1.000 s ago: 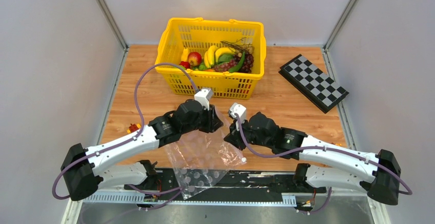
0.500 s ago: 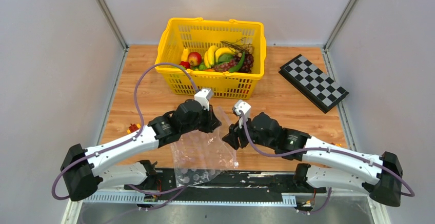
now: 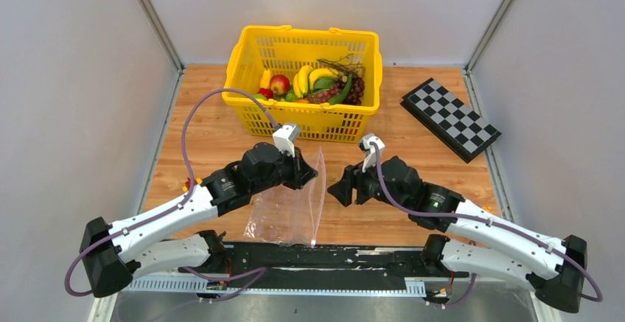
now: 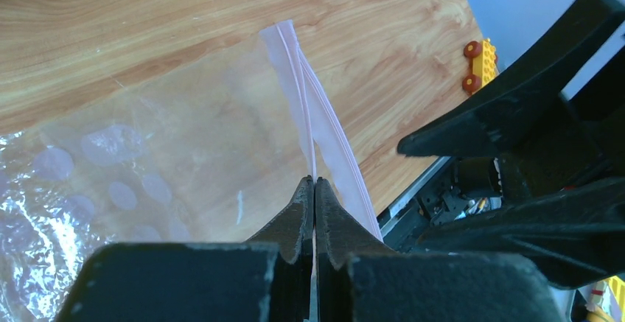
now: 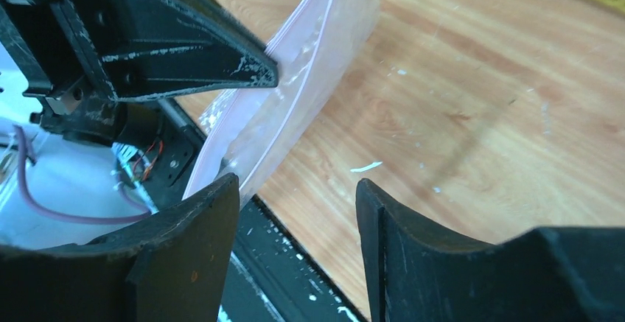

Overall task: Place the food in the zip-top bag and seal the zipper
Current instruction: Open the zipper of the food storage bag at the center of the board.

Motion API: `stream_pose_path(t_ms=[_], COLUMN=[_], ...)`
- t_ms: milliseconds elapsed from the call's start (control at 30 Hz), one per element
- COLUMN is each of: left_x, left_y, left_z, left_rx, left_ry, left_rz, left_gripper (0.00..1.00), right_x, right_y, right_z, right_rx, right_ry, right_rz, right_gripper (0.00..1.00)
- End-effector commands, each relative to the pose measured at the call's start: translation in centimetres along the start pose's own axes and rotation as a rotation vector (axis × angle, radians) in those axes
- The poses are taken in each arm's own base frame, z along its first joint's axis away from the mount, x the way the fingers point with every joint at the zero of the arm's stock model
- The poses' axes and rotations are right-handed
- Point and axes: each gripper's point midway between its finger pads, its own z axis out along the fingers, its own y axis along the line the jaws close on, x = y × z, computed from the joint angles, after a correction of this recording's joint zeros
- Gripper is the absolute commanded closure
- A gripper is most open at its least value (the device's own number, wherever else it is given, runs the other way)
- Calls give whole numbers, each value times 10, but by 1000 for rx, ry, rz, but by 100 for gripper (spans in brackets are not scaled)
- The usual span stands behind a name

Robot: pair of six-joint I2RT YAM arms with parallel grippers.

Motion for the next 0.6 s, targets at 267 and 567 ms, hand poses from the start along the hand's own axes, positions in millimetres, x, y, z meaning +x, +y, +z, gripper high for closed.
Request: stream_pose_path(t_ms=[267, 567], left_x=[-17, -28], left_y=[-16, -23], left_z=[-4, -12], left_rx=[57, 77], left_ry=[-50, -89], left_rz=[9, 16], left_gripper=[100, 100], right_x=[10, -3], right_y=[38, 8], right_z=[24, 24], right_rx=[-150, 32], right_ry=[85, 46], right_rz=[143, 101], right_gripper=[45, 100])
